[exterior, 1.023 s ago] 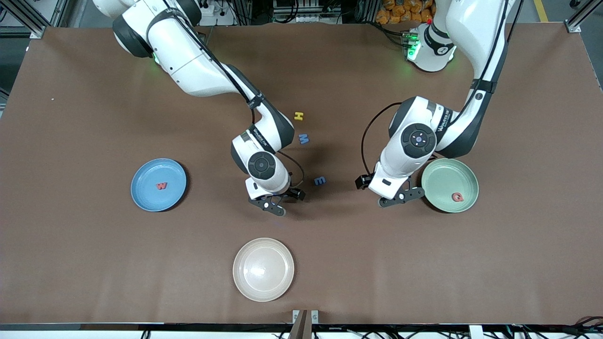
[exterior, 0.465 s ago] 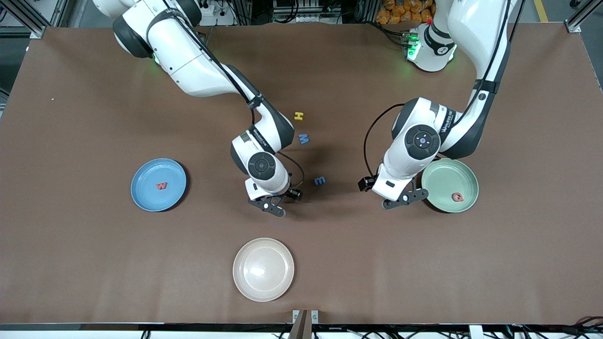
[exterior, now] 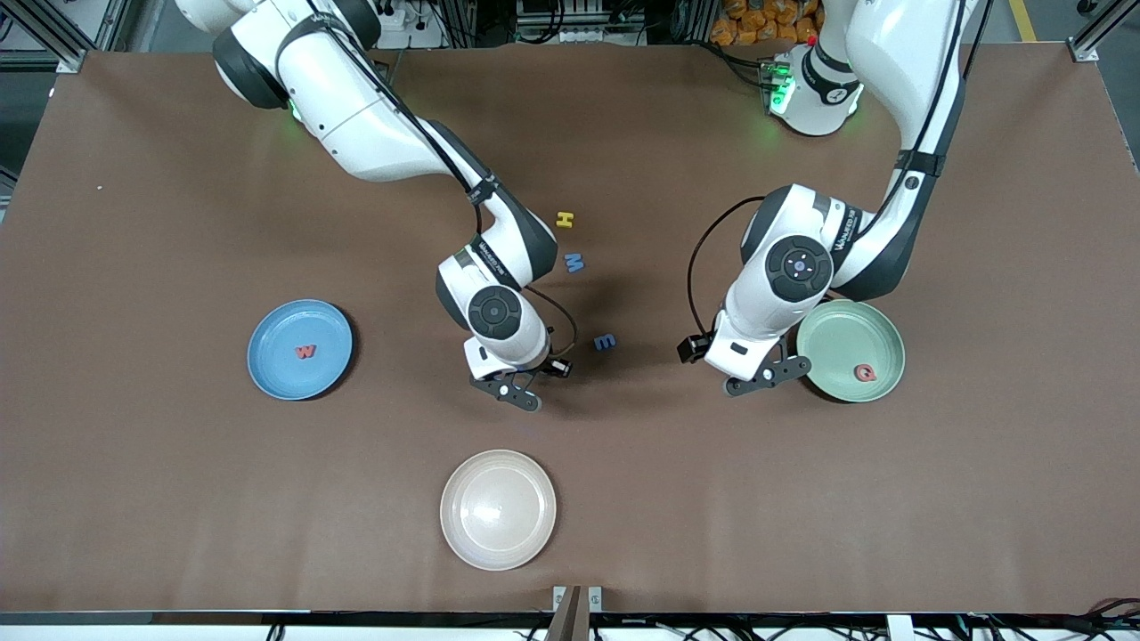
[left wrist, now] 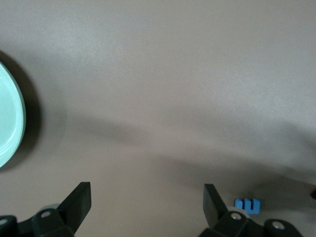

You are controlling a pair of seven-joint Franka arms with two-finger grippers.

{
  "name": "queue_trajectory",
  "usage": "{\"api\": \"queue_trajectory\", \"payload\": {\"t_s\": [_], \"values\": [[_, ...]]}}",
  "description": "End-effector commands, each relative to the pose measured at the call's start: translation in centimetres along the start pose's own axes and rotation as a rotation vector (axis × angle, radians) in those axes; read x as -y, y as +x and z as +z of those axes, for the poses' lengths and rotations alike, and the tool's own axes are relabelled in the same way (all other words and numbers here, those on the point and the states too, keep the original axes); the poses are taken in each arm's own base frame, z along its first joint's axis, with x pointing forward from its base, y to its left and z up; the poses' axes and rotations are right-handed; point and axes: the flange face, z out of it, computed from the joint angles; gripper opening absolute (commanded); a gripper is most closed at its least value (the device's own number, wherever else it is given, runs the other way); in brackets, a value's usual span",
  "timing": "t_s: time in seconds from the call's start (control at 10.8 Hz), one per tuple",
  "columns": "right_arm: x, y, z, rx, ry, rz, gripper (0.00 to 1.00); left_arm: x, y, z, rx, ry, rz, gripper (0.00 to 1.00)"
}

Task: Sort upper and lower case letters into plates
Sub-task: 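Carry the blue a to the blue plate while the left gripper reaches letters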

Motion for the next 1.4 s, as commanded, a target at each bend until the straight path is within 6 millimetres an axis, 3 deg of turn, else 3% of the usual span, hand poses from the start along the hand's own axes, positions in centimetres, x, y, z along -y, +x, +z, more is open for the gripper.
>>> {"api": "queue_trajectory", "payload": {"t_s": [0.0, 0.28, 0.37, 0.56, 0.84, 1.02, 1.12, 1.3], "values": [[-0.9, 0.9, -0.4, 0.022, -0.047, 0.001, 0.00, -0.5, 0.0, 0.1, 0.002, -0.005, -0.063, 1.00], [-3.6, 4.9, -6.3, 0.055, -0.068, -0.020, 0.00, -1.0, -0.6, 0.4, 0.007, -0.004, -0.076, 1.00], [-5.7, 6.8, -7.4, 0.093, -0.105, -0.056, 0.00, -1.2, -0.8, 0.5, 0.008, -0.004, -0.087, 1.00], [-11.6, 12.3, -10.5, 0.140, -0.123, -0.069, 0.00, -2.7, -2.4, 0.5, 0.005, 0.000, -0.079, 1.00], [-20.8, 17.4, -14.0, 0.218, -0.139, -0.168, 0.00, -6.1, -6.6, 0.7, 0.024, -0.009, -0.038, 1.00], [-27.3, 19.8, -13.7, 0.240, -0.128, -0.232, 0.00, -8.9, -10.5, 1.2, 0.045, -0.012, 0.007, 1.00], [-28.6, 19.5, -12.2, 0.219, -0.134, -0.243, 0.00, -10.3, -12.8, 1.6, 0.051, -0.007, 0.041, 1.00], [-33.8, 20.4, -9.9, 0.175, -0.120, -0.260, 0.00, -12.5, -16.9, 2.8, 0.065, 0.002, 0.079, 1.00]]}}
